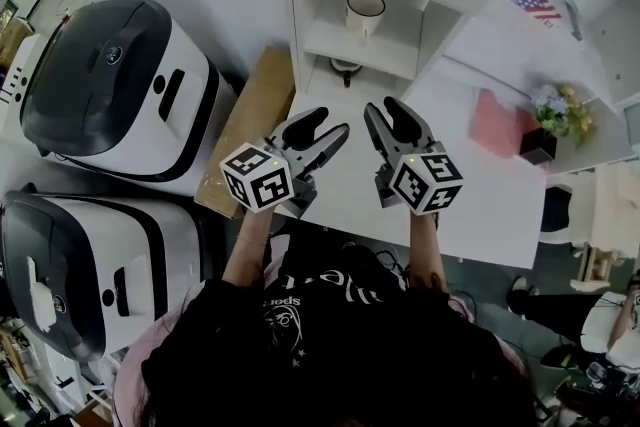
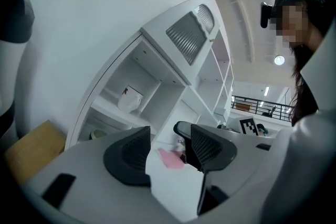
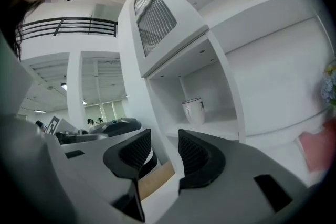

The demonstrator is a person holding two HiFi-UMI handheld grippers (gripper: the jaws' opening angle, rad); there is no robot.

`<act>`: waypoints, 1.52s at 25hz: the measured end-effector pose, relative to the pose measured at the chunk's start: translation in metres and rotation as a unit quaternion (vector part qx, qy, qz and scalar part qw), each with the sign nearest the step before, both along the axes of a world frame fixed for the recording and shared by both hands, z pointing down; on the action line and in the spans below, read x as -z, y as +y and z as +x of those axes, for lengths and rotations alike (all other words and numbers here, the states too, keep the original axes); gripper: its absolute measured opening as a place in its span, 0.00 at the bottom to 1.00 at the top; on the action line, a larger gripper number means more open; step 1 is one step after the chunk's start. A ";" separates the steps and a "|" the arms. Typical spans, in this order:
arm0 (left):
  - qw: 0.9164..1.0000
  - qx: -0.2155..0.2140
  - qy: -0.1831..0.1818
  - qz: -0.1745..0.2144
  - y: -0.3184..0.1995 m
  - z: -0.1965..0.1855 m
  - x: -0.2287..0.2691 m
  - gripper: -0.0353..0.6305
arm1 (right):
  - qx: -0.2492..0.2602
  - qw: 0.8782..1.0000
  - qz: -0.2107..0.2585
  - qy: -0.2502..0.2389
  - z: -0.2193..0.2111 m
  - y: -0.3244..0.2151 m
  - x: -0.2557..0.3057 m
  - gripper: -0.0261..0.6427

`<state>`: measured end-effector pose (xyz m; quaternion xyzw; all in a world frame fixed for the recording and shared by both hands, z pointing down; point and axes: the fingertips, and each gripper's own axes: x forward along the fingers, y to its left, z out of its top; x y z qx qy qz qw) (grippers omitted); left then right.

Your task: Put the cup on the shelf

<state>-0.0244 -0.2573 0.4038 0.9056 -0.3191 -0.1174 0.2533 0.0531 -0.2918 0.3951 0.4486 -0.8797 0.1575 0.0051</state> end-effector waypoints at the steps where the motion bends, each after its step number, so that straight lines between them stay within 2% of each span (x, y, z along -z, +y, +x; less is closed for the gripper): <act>1: 1.000 0.002 0.002 0.001 0.004 0.004 0.001 0.43 | 0.002 1.000 -0.002 -0.002 0.004 0.008 -0.001 0.33; 6: 1.000 0.012 0.017 -0.003 0.026 0.025 0.002 0.38 | 0.015 1.000 -0.014 -0.005 0.026 0.043 -0.010 0.32; 13: 0.999 0.052 0.003 -0.004 0.061 0.055 0.000 0.23 | 0.051 0.998 -0.021 -0.029 0.052 0.088 -0.013 0.28; 20: 0.995 0.092 -0.014 -0.018 0.111 0.076 -0.012 0.16 | 0.095 0.994 -0.035 -0.044 0.070 0.130 -0.024 0.27; 30: 0.992 0.116 -0.032 -0.029 0.159 0.076 -0.018 0.14 | 0.132 0.989 -0.034 -0.056 0.066 0.173 -0.024 0.22; 38: 0.994 0.099 -0.047 -0.017 0.180 0.060 -0.013 0.14 | 0.127 0.990 -0.026 -0.056 0.045 0.195 -0.017 0.20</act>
